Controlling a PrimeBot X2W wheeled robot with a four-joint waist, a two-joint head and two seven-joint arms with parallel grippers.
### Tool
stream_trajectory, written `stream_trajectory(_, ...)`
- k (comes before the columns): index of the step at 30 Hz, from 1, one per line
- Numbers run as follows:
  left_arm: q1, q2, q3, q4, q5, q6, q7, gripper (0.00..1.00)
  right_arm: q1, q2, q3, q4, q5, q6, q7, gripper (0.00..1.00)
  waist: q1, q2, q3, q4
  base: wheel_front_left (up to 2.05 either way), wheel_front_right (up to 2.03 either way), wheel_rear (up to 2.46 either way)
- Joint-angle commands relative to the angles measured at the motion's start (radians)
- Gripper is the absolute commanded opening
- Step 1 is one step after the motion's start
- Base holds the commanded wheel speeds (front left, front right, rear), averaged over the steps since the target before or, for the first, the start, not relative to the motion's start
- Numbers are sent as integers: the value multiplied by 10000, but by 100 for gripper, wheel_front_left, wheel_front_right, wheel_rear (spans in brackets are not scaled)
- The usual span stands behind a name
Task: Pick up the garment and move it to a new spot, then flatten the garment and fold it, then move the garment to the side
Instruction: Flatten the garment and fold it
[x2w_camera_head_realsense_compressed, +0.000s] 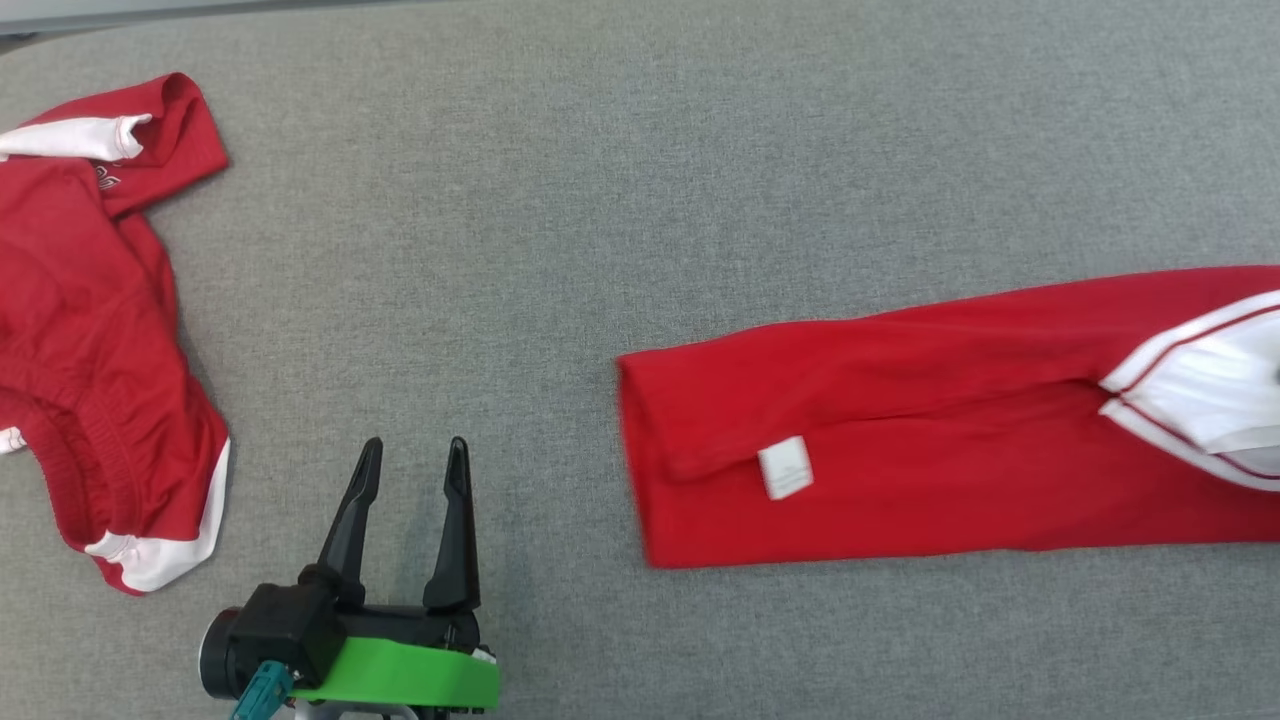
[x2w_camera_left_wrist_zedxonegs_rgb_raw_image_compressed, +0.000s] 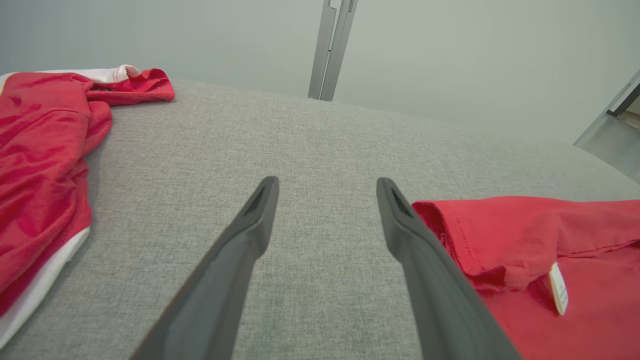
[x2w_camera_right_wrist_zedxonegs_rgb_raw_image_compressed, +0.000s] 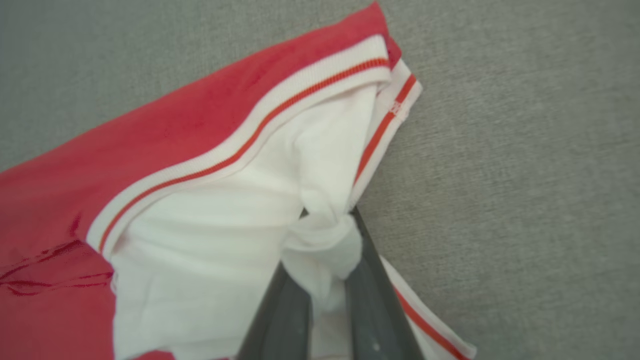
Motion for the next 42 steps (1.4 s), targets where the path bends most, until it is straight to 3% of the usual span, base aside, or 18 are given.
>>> stream_trajectory(1,139,2,8,84,93,-47,-1,100,124,-310,-437,380,126,-18,-102,0,0,-1,-218,38,0,0,0)
stream_trajectory(7,322,3,-15,197,-104,-61,-1,100,448,-1370,-2190,1822,242,-7,-61,0,0,-1,-663,151,0,0,0)
stream_trajectory(9,382,2,-40,198,-201,-5,-1,100,550,-1481,-2351,1515,351,-7,54,0,0,-1,-805,145,0,0,0)
stream_trajectory(13,548,2,-106,219,-477,101,-1,100,843,-1379,-1905,-429,642,-9,307,0,0,-1,-1079,-34,0,0,0)
stream_trajectory(17,547,3,-280,251,-619,183,-1,100,1142,-771,-946,-2864,998,-9,691,0,0,-1,-1256,-323,0,0,0)
stream_trajectory(22,188,6,-515,379,-754,279,-1,100,1176,739,402,-4244,430,-9,492,0,0,-1,-1171,-563,0,0,0)
stream_trajectory(27,84,6,-784,510,-852,357,-2,100,826,2599,1510,-3767,-205,-9,-443,0,0,-1,-1170,-626,0,0,0)
stream_trajectory(30,153,7,-826,606,-807,372,-2,100,694,3226,1928,-3319,-454,-7,-855,0,0,-1,-1184,-613,0,0,0)
stream_trajectory(42,269,7,-774,725,-750,410,-2,100,-53,4044,2320,-1992,-831,-7,-1754,0,0,-1,-1095,-643,0,0,0)
